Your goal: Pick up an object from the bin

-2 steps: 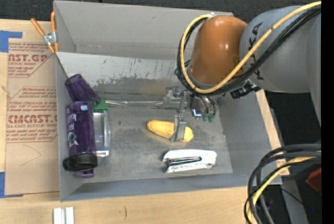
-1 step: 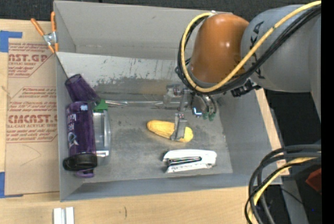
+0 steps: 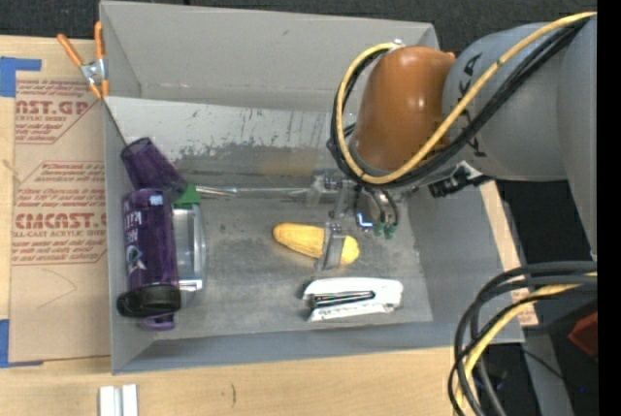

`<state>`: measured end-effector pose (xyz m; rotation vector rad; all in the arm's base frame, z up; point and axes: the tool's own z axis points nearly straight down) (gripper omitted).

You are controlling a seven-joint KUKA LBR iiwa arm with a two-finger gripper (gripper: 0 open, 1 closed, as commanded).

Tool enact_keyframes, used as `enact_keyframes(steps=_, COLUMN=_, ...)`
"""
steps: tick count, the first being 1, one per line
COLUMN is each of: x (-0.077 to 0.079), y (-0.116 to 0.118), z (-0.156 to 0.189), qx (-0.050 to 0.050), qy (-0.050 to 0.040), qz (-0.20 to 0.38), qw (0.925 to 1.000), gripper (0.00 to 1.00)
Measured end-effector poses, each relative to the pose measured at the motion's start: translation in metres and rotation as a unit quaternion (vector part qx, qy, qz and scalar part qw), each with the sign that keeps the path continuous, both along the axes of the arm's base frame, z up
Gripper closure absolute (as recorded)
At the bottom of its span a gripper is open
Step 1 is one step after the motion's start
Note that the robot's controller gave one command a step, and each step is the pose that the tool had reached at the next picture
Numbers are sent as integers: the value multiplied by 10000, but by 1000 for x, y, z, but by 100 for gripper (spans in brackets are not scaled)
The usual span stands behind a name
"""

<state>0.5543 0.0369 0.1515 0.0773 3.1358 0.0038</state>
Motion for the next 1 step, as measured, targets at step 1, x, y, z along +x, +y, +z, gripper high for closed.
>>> enact_keyframes(steps=1, x=-8, y=-11, z=-20, qx=2, qy=35, qz=-367, qw=9993, gripper=0)
